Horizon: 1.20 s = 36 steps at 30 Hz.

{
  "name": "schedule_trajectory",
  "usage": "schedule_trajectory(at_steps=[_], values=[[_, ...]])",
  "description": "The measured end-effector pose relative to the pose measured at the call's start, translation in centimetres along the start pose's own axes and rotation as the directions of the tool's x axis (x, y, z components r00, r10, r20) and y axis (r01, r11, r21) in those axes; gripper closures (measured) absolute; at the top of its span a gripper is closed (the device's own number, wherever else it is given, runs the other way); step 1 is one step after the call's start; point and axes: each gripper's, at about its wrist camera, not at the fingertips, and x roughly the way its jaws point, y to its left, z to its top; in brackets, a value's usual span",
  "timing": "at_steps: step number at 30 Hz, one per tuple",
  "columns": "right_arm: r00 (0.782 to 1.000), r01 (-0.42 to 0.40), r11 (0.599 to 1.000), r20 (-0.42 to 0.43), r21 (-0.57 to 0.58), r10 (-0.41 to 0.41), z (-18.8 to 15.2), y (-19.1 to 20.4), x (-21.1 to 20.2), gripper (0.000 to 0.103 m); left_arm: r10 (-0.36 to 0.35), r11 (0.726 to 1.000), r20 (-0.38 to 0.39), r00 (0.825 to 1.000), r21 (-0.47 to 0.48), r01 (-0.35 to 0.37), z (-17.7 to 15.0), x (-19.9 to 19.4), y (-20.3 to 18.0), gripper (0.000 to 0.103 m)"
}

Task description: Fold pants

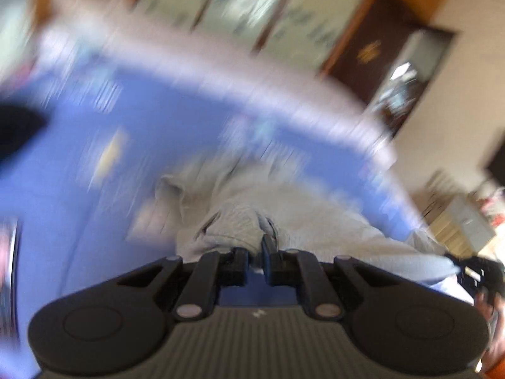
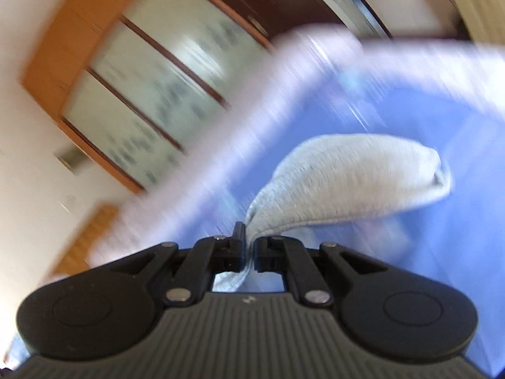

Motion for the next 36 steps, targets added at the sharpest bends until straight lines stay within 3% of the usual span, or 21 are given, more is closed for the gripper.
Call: schedule_trajectory(at_steps=[2, 4, 5, 6, 8, 9, 10, 13, 17, 20, 24, 27, 28, 30, 33, 36], values=[[0.987, 0.111, 0.993, -0.126, 0.047, -0.105, -5.5, -3.9, 1.0, 0.095, 0.075, 0.991, -0.153, 0.985, -0.097, -0.09, -4.6, 2.2, 4.3, 0.095], [0.956, 0.217, 0.974, -0.217, 0.068, -0.198, -9.4, -5.9, 2.0, 0.092, 0.121, 0.978, -0.233, 0.965, -0.137, -0.155, -5.6, 3.4, 7.4, 0.094], [0.949, 0.237, 0.967, -0.236, 0.096, -0.209, -10.7, -6.7, 2.0, 0.094, 0.121, 0.972, -0.244, 0.962, -0.168, -0.164, -6.4, 3.5, 8.2, 0.092], [0.965, 0.203, 0.967, -0.199, 0.155, -0.171, -11.2, -7.2, 1.4, 0.092, 0.119, 0.971, -0.21, 0.97, -0.18, -0.158, -6.2, 3.2, 7.9, 0.09], [0.976, 0.16, 0.949, -0.186, 0.273, -0.112, -10.4, -8.0, 0.5, 0.084, 0.122, 0.97, -0.184, 0.975, -0.187, -0.157, -5.9, 2.4, 8.3, 0.082], [0.981, 0.145, 0.943, -0.165, 0.3, -0.099, -9.9, -8.0, -0.2, 0.071, 0.125, 0.969, -0.168, 0.978, -0.189, -0.156, -5.6, 1.7, 8.4, 0.068], [0.986, 0.144, 0.945, -0.122, 0.295, -0.112, -9.5, -8.2, -1.4, 0.06, 0.116, 0.968, -0.157, 0.981, -0.202, -0.147, -5.3, 0.6, 7.7, 0.062], [0.98, 0.194, 0.956, 0.006, 0.218, -0.2, -6.9, -8.7, -3.9, 0.059, 0.129, 0.96, -0.089, 0.988, -0.239, -0.147, -4.0, -1.6, 8.5, 0.059], [0.95, 0.267, 0.938, 0.103, 0.221, -0.294, -3.8, -12.5, -3.0, 0.062, 0.154, 0.93, -0.089, 0.984, -0.324, -0.175, -0.5, -0.6, 9.4, 0.058], [0.942, 0.284, 0.936, 0.121, 0.206, -0.313, -1.6, -14.1, -0.8, 0.063, 0.153, 0.926, -0.12, 0.981, -0.33, -0.185, 0.2, 1.7, 9.0, 0.056], [0.939, 0.31, 0.922, 0.076, 0.234, -0.335, 0.7, -16.7, 4.9, 0.065, 0.115, 0.916, -0.135, 0.984, -0.37, -0.158, 0.3, 3.9, 8.0, 0.05], [0.944, 0.293, 0.927, 0.08, 0.235, -0.319, 2.4, -16.7, 5.5, 0.068, 0.171, 0.918, -0.127, 0.977, -0.341, -0.204, 0.6, 3.8, 6.7, 0.052], [0.944, 0.301, 0.928, 0.068, 0.217, -0.323, 2.9, -16.3, 5.8, 0.074, 0.177, 0.918, -0.13, 0.976, -0.335, -0.211, 0.7, 3.9, 6.3, 0.054], [0.936, 0.34, 0.924, 0.036, 0.174, -0.351, 3.2, -15.5, 6.3, 0.09, 0.217, 0.925, -0.134, 0.967, -0.289, -0.248, 0.8, 4.5, 4.8, 0.076], [0.914, 0.398, 0.911, 0.043, 0.108, -0.404, 3.7, -14.2, 6.4, 0.094, 0.302, 0.925, -0.105, 0.948, -0.206, -0.318, 1.2, 4.1, 2.9, 0.083], [0.885, 0.397, 0.908, 0.209, 0.131, -0.417, 4.3, -12.6, 1.3, 0.095, 0.358, 0.923, -0.018, 0.933, -0.145, -0.357, 2.1, 1.7, 1.4, 0.084]])
